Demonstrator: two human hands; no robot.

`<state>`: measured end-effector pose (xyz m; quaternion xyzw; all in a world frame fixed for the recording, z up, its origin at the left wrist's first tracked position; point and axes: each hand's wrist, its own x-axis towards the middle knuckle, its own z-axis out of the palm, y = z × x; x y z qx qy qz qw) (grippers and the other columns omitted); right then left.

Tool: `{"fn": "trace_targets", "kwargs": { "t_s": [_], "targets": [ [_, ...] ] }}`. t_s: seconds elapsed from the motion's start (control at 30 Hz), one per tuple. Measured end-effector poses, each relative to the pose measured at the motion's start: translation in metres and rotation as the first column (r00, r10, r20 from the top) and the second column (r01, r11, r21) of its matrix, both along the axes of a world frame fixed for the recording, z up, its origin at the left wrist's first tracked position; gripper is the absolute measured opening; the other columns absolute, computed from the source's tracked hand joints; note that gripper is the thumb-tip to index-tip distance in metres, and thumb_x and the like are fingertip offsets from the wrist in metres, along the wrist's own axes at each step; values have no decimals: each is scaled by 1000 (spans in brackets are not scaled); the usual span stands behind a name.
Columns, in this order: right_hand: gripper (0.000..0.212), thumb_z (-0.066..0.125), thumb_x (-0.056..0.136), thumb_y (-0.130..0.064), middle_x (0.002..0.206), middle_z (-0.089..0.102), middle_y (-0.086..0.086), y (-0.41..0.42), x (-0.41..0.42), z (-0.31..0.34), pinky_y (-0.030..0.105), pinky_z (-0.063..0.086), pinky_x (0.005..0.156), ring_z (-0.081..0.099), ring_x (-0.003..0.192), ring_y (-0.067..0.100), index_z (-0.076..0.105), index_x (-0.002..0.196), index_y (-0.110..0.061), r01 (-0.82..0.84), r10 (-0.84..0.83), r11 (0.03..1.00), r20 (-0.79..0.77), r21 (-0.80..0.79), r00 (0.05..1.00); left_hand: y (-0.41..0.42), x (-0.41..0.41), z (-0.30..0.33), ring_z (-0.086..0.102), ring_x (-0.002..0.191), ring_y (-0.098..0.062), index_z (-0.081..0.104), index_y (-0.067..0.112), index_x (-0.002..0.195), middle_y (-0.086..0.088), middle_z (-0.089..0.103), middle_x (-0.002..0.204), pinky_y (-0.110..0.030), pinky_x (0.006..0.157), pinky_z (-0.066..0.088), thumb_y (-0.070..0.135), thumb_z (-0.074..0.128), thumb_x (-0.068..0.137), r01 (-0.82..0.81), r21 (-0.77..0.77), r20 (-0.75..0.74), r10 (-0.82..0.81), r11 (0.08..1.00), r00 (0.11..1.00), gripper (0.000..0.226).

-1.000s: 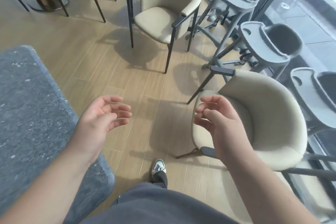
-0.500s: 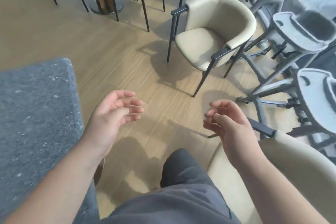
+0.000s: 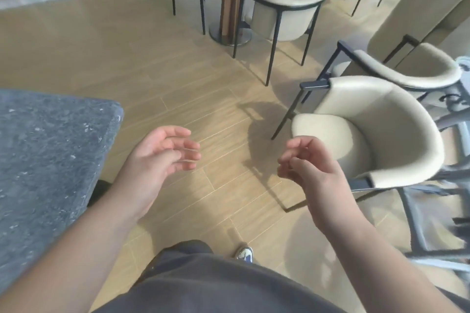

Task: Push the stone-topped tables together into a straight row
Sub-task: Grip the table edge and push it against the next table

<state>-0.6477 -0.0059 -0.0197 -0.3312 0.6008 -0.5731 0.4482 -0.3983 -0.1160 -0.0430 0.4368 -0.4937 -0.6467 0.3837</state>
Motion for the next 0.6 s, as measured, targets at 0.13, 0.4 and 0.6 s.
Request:
{"fn": "trace_targets", "kwargs": {
  "t_s": [0.13, 0.4, 0.6],
  "targets": [
    [27, 50, 80, -5, 81, 65, -2, -81, -30, 11, 29, 54, 74, 60, 73, 19, 60, 104, -12, -119, 121, 992, 37, -50, 992, -38, -22, 6, 72, 96, -33, 68, 19, 109, -12, 74, 102, -37, 79, 59, 6, 49, 81, -130, -32, 4, 131, 991, 991, 37],
    [24, 53, 81, -7, 83, 66, 3, -236, -43, -3, 27, 54, 73, 63, 74, 18, 63, 102, -13, -286, 286, 958, 60, -9, 956, -158, -42, -9, 72, 96, -35, 64, 11, 114, -13, 74, 101, -43, 82, 59, 2, 49, 84, -308, -15, 23, 308, 951, 951, 35],
    [26, 47, 91, 7, 83, 66, 2, -403, -41, -16, 37, 53, 80, 63, 75, 18, 60, 106, -10, -337, 338, 941, -25, 38, 941, -315, -50, -25, 72, 92, -32, 61, 6, 115, -12, 75, 96, -38, 80, 62, -18, 38, 95, -358, 2, 76, 357, 934, 931, 39]
  ]
}}
